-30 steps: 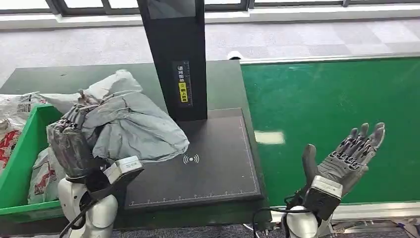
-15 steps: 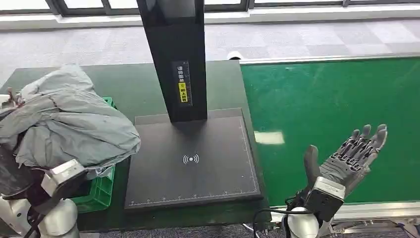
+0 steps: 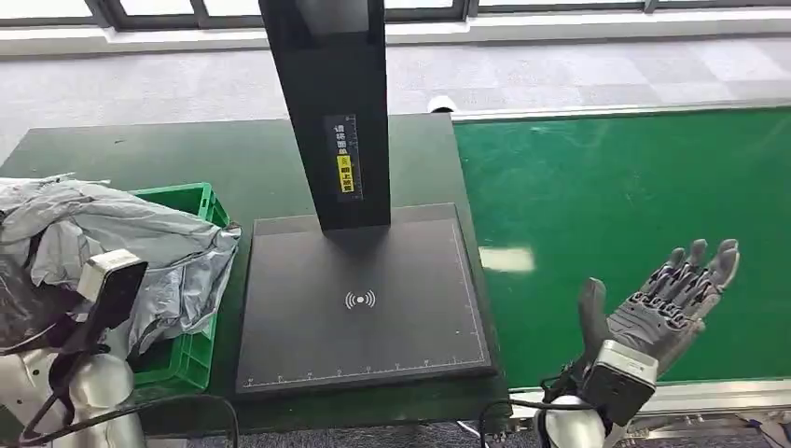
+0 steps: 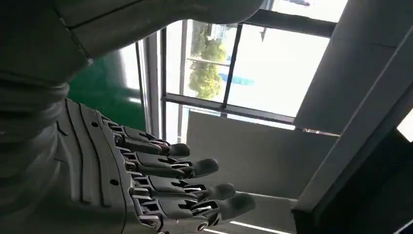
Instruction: Moved the parcel from conveyor to table for the left to box.
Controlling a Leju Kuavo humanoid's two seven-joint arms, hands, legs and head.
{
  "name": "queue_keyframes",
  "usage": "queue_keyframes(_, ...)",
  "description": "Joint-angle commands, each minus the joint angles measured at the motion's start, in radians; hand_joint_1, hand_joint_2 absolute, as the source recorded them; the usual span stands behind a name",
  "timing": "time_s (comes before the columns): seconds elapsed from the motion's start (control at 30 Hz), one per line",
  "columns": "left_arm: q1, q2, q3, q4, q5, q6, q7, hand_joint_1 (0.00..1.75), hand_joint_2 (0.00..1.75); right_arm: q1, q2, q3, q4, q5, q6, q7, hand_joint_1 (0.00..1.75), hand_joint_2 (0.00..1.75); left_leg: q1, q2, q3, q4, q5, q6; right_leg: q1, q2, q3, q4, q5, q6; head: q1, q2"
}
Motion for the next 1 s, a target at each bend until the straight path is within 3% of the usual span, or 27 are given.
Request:
queue_keyframes(0.03, -0.123, -0.002, 0.282, 0.338, -0.024, 0.0, -0.081, 1.75, 1.75, -0.009, 0.011, -0.025, 0.012, -0.009, 0.002, 0.003, 0.0, 1.75, 0.0, 0.0, 0.003, -0.003, 0.001, 0.0, 0.0, -0.001, 0.002, -0.002, 0.001, -0.001, 0.0, 0.0)
queue_keyframes(0.3, -0.128, -0.002, 0.293, 0.375, -0.039, 0.0, -0.063, 1.75, 1.75, -0.019, 0.009, -0.029, 0.027, -0.007, 0.002, 0.003, 0.0, 1.75, 0.0, 0.0, 0.001, -0.001, 0.001, 0.0, 0.001, 0.0, 0.001, -0.001, 0.0, -0.001, 0.0, 0.0)
queue_keyframes(0.33, -0.142, -0.002, 0.304, 0.434, -0.08, 0.0, 0.007, 0.0, 1.75, -0.021, 0.011, -0.027, 0.031, -0.001, 0.002, 0.003, 0.0, 1.75, 0.0, 0.0, 0.001, -0.002, 0.001, 0.0, 0.001, -0.001, 0.001, -0.002, 0.001, -0.001, 0.0, 0.0)
queue_keyframes(0.43, -0.145, 0.0, 0.314, 0.455, -0.045, 0.0, -0.009, 0.0, 1.75, -0.023, 0.009, -0.027, 0.039, -0.004, 0.002, 0.003, 0.0, 1.75, 0.0, 0.0, 0.002, -0.003, 0.001, 0.0, 0.0, -0.001, 0.002, -0.002, 0.001, -0.001, 0.0, 0.0)
queue_keyframes(0.47, -0.145, -0.002, 0.321, 0.451, -0.045, 0.0, -0.014, 0.0, 0.0, -0.024, 0.008, -0.025, 0.042, -0.003, 0.002, 0.003, 0.0, 1.75, 0.0, 0.0, 0.002, -0.002, 0.001, 0.0, 0.0, -0.001, 0.002, -0.002, 0.001, -0.001, 0.0, 0.0)
queue_keyframes(0.8, -0.142, -0.002, 0.321, 0.439, -0.01, 0.0, -0.028, 0.0, 0.0, -0.028, 0.01, -0.029, 0.047, -0.001, 0.002, 0.003, 0.0, 1.75, 0.001, 0.0, 0.001, -0.001, 0.001, 0.0, 0.001, -0.001, 0.002, -0.001, 0.0, -0.001, 0.0, 0.0)
queue_keyframes(1.0, -0.099, -0.002, 0.244, 0.386, 0.189, 0.0, -0.12, 0.0, 0.0, -0.03, 0.011, -0.033, 0.059, 0.001, 0.002, 0.003, 0.0, 1.75, 0.001, 0.0, 0.001, -0.001, 0.0, 0.0, 0.001, 0.0, 0.001, -0.001, 0.001, 0.0, 0.0, 0.0)
